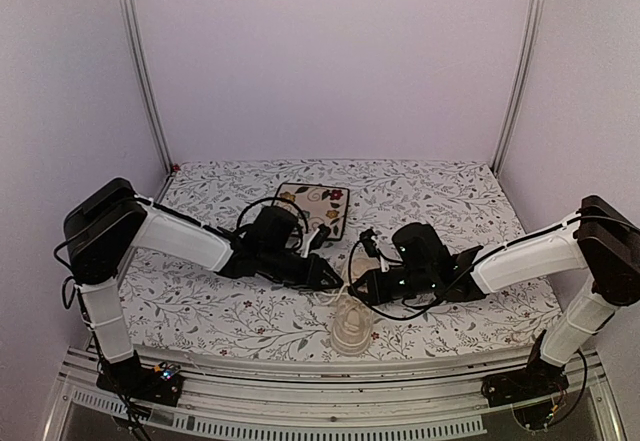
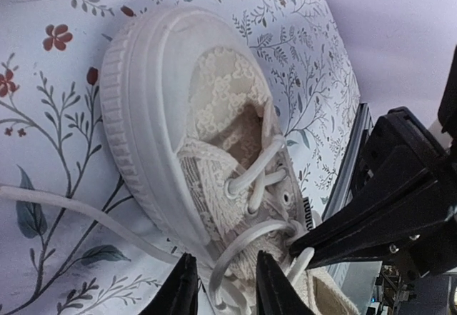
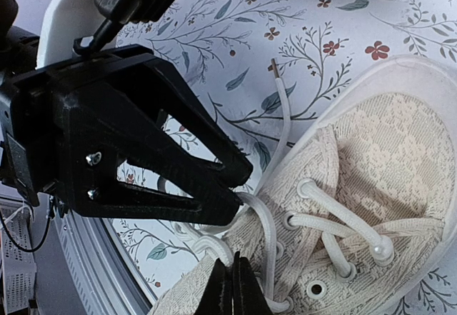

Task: Tie the shoes

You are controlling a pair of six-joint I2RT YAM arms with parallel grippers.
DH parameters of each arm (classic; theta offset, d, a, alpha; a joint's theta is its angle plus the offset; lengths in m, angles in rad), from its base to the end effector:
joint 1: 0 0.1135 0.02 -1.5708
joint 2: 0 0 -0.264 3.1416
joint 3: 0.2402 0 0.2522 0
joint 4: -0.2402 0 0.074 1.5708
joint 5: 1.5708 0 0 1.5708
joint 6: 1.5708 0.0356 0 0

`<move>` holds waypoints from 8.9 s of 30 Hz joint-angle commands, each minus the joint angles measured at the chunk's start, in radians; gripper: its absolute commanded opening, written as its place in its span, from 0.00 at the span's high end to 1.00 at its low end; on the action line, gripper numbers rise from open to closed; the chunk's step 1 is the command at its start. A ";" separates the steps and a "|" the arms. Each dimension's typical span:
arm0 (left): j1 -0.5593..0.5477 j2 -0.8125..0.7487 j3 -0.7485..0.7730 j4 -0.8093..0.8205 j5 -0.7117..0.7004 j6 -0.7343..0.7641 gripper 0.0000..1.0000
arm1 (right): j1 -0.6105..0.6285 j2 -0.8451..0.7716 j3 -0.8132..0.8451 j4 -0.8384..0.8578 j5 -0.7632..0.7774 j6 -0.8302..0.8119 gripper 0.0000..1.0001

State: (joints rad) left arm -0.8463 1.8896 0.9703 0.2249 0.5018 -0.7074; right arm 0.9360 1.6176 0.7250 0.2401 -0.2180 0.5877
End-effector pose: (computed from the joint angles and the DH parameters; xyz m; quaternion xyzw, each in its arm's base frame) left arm 0.2389 -0.2958 0.1385 0.1660 0.8677 -0.4485 0.1355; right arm 0.1831 0.2616 0.1581 -0.2019 0.8693 0.3747 0.2515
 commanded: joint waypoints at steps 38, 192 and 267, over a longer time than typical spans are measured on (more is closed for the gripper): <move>-0.067 -0.114 -0.141 0.271 0.048 -0.096 1.00 | 0.036 0.051 0.049 0.050 0.147 0.044 0.98; 0.015 0.058 -0.058 0.327 0.270 -0.040 1.00 | 0.075 0.107 -0.080 0.335 0.187 0.084 0.97; 0.042 -0.020 -0.173 0.315 0.034 -0.170 1.00 | 0.033 -0.140 -0.085 -0.087 0.442 0.086 0.98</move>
State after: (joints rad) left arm -0.8131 1.9133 0.8192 0.5385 0.5724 -0.8692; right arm 0.9920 1.5345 0.6724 0.1627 0.2241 0.5896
